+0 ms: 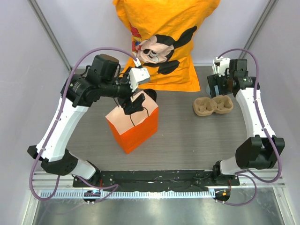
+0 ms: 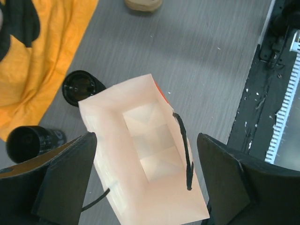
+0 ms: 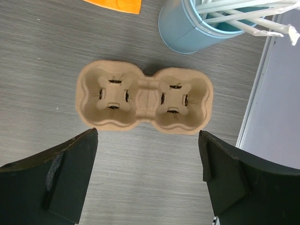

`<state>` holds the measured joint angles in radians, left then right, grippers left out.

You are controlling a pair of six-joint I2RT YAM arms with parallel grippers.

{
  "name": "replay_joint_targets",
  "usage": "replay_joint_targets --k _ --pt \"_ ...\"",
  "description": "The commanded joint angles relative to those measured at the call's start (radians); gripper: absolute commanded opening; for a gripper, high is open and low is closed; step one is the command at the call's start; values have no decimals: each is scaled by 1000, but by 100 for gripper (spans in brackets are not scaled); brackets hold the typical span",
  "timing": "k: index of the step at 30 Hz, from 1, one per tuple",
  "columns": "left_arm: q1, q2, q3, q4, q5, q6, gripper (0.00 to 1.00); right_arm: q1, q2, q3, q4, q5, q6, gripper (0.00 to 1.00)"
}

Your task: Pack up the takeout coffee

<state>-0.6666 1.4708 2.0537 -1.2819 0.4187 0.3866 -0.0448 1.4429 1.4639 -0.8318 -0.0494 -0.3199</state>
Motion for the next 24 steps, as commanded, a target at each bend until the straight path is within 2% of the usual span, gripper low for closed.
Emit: replay_joint_targets --k 1,7,11,16,24 --pt "-4 -13 89 38 -53 15 97 -3 57 -19 91 42 8 90" --pt "12 -47 89 84 -220 -17 100 -24 169 -20 109 36 -4 82" --pt "112 -79 5 153 -307 -64 100 -35 211 -30 123 42 -10 79" --pt "214 -119 -92 202 -314 -109 100 -40 246 -54 152 45 -16 71" --pt "274 -136 -101 178 -314 -126 100 -40 251 -126 189 14 -31 71"
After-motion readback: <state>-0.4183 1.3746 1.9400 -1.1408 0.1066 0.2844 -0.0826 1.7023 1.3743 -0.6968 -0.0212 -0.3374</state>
